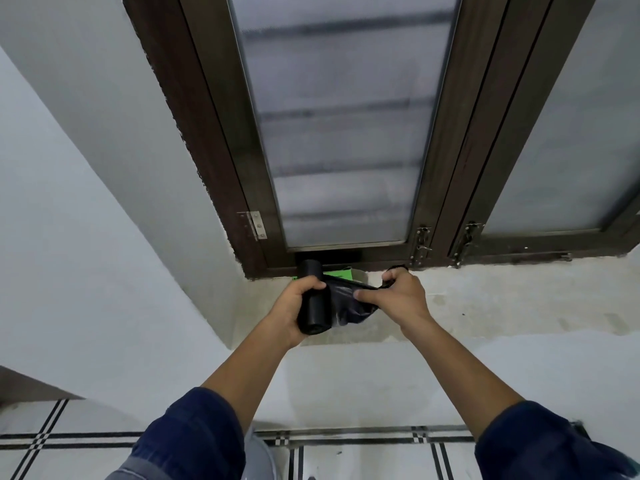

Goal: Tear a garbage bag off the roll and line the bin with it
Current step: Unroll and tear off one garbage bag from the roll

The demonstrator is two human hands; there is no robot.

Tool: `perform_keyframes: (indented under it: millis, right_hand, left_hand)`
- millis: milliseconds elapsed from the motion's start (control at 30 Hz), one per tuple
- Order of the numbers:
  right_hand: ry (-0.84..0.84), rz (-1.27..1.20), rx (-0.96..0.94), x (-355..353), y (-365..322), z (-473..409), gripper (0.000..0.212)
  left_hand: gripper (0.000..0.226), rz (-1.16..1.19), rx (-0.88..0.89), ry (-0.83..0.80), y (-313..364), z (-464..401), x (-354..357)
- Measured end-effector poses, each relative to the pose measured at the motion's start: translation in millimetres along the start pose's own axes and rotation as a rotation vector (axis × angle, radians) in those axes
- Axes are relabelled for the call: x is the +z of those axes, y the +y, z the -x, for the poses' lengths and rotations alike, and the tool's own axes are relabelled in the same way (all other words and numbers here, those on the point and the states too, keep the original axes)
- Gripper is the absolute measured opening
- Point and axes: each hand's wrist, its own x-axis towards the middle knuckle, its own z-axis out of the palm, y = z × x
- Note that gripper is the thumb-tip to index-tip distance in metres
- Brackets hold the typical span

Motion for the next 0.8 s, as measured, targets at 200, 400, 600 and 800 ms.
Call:
perform_keyframes:
  millis: [200,400,600,800]
  right_hand:
    - [-0.098,0.162,-0.071,-9,4,-6,0.015]
    - [-0.04,0.131,0.011,-16,6,-8,0.022]
    - [-0.084,-0.334,0.113,-16,7,-9,0.054]
    - [-0.173,-0.502,0.228,-28,1,-12,0.016]
  left_hand:
    - [0.058,-0.067,0.035,-0.016,-3,-1,5]
    - [0.043,-0.009,0.047,-0.007,-5,-1,13]
    - [0.07,-0.042,0.127,0.067,-10,-4,20]
    - [0.036,0.015,0.114,-0.018,-8,2,19]
